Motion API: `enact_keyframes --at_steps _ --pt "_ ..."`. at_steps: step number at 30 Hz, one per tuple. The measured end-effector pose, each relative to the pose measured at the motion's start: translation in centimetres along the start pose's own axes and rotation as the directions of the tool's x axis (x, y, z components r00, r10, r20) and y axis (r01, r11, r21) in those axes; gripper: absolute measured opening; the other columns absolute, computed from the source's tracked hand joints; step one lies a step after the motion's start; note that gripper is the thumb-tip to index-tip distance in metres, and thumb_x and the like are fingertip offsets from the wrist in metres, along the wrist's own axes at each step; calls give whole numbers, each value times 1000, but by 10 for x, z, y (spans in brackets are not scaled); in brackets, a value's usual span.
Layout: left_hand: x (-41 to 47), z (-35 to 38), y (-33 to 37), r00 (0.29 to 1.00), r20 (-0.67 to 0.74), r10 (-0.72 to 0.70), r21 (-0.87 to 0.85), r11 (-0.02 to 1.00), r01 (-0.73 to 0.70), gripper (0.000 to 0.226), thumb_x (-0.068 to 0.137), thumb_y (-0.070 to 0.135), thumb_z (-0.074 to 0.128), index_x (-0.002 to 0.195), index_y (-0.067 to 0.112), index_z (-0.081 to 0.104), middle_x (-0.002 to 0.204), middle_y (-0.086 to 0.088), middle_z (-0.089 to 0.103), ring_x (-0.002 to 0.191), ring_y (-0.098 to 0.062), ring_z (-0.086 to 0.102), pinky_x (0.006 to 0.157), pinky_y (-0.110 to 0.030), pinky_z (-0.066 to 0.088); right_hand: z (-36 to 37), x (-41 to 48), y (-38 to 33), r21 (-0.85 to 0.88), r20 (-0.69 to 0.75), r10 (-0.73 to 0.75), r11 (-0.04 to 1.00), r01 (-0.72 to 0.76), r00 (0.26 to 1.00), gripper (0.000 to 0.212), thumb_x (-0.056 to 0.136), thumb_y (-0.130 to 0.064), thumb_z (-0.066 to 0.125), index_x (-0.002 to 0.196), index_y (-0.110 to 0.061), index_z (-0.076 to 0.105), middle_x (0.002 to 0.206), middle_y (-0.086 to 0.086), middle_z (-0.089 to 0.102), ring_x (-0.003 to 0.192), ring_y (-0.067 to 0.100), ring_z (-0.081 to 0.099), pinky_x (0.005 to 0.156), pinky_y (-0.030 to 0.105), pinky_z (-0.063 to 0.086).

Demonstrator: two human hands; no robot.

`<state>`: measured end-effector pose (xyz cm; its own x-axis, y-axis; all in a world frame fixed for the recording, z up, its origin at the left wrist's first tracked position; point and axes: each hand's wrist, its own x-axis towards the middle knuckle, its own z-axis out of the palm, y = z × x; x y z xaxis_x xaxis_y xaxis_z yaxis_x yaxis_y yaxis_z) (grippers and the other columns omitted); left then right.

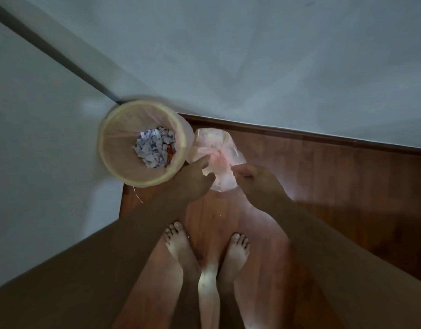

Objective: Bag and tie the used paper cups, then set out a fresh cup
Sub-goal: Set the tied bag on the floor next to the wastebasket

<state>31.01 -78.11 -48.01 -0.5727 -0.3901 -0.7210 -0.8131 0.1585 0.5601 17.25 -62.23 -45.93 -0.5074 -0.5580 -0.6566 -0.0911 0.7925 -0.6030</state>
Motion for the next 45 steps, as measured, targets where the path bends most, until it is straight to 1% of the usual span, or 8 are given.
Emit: enact_keyframes --at_steps 10,13,18,22,29,34,38,45 --pt "-14 -3 -22 986 54 -157 -173 971 164 26 102 29 72 126 22 77 117 -7 82 97 -27 82 91 -43 67 8 -11 5 -138 69 35 990 -25 997 20 106 -25 61 107 -38 76 103 -28 70 91 -5 64 69 0 38" --pt "-25 4 -28 986 46 -158 -256 952 165 13 86 33 75 98 32 78 109 -11 83 99 -34 83 93 -57 68 10 -24 5 -126 74 48 991 -39 996 32 105 -22 62 86 -47 66 90 -33 65 83 -19 61 68 0 40" --pt "-64 -7 -11 983 98 -152 -383 907 178 19 103 3 72 96 20 76 112 -21 77 101 -35 74 97 -57 63 2 -55 0 -62 91 -12 998 18 996 16 106 -17 64 101 -29 72 90 -34 62 83 -35 55 72 -6 39" --pt "-125 -37 15 994 20 -109 -290 951 110 14 105 17 74 118 16 79 111 2 79 75 12 74 69 -9 58 -19 -96 -31 -5 89 -58 998 58 994 16 105 -15 65 110 -24 77 95 -33 68 87 -34 58 77 -7 41" --pt "-289 -104 81 998 -64 -7 -206 978 -6 27 114 22 62 133 13 78 125 0 81 92 24 67 80 -1 47 -71 -221 -129 58 92 -110 993 105 990 17 106 -29 66 119 -33 76 110 -20 79 102 -10 71 87 13 55" --pt "-426 -133 123 990 -137 -39 -332 943 -9 24 114 21 61 132 16 76 118 0 84 93 18 72 84 -8 52 -98 -318 -197 71 133 -189 981 181 973 18 106 -33 67 121 -30 76 116 -12 80 110 0 73 101 31 60" --pt "-512 -130 130 980 -150 -128 -481 876 40 23 112 29 66 128 20 79 116 1 86 108 -15 81 101 -44 65 -110 -386 -232 35 177 -249 968 247 952 19 107 -28 67 123 -25 77 123 -14 78 116 2 71 105 28 57" --pt "-594 -130 108 933 -290 -215 -608 794 -6 24 115 24 61 127 14 79 116 -5 85 107 -26 82 72 -18 61 -104 -423 -256 36 232 -331 943 332 915 14 104 -30 72 116 -31 79 114 -13 82 113 7 75 106 41 60"
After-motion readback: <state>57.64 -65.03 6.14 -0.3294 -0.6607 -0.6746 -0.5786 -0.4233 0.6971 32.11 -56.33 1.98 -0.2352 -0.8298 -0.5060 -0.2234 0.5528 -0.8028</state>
